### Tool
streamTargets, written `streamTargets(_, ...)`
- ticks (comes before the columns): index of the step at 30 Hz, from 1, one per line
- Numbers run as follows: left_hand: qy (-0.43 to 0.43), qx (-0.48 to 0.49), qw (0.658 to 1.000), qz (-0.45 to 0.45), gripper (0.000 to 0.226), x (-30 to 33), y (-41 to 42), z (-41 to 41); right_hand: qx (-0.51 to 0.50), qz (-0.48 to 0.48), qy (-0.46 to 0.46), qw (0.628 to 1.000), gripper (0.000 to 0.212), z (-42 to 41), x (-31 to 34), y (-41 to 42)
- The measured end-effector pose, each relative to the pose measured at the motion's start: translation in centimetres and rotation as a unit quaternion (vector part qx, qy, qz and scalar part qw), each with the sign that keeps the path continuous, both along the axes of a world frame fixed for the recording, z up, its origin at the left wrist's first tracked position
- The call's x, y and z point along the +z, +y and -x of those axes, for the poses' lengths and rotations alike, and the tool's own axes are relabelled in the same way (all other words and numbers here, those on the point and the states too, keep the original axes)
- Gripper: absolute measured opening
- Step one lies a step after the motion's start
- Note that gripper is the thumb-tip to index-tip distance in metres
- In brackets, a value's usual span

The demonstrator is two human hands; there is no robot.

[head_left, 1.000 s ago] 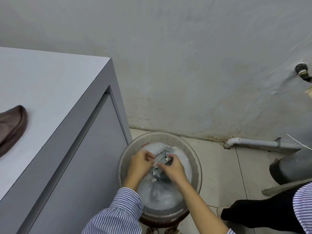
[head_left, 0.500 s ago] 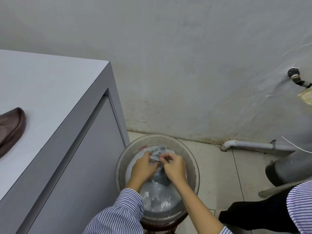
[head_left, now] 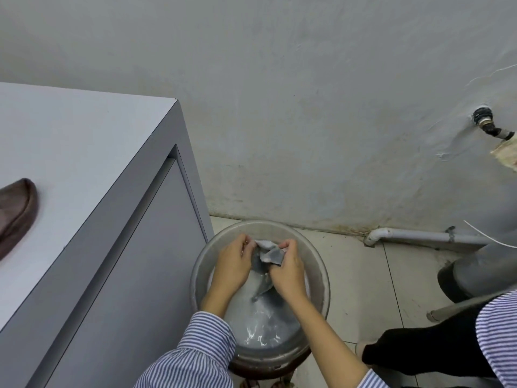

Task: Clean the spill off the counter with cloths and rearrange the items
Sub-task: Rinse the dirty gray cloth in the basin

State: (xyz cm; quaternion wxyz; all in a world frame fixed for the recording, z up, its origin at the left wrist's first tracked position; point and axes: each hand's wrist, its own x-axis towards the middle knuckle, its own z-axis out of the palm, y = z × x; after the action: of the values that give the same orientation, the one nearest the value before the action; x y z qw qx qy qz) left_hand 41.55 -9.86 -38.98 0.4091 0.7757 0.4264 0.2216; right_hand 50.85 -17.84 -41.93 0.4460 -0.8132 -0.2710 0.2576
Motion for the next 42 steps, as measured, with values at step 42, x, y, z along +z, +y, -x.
streamTargets(42, -0.020, -0.066, 0.998, 0.008, 0.024, 7.4, 2.1, 0.7, 0.095, -0.132, -0.018, 0.986, 0.009, -2.0, 3.8, -0.1)
